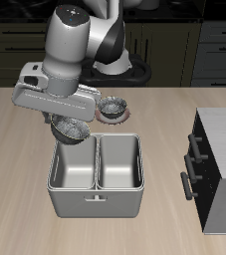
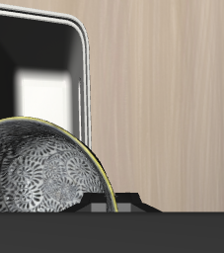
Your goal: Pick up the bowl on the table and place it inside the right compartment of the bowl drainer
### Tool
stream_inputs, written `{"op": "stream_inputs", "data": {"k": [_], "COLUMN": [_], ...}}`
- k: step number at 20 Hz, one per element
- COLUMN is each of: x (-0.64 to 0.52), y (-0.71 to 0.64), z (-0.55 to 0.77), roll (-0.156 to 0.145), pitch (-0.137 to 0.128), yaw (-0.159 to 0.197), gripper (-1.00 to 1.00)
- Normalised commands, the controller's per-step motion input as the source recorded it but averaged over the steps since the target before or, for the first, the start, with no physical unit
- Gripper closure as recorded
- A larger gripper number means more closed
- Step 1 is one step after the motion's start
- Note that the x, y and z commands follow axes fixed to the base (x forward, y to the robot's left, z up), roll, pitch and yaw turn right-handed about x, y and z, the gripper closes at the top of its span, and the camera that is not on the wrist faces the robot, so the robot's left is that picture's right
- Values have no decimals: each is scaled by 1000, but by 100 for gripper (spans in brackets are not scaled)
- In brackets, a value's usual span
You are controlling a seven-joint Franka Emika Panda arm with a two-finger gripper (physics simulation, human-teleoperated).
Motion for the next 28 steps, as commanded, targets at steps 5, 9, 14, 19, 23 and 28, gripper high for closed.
{"op": "stream_inputs", "data": {"k": [5,9,14,19,23,28], "x": [4,15,25,23,-41,-79], "y": [34,45,-12,-56,28,151], "z": [-45,-13,-44,-13,73,210], "roll": [11,-9,10,-2,17,45], "pitch": [6,14,6,-4,-11,-27], "yaw": [5,21,9,1,-1,-16], "gripper": [100,100,-100,-100,-100,-100]}}
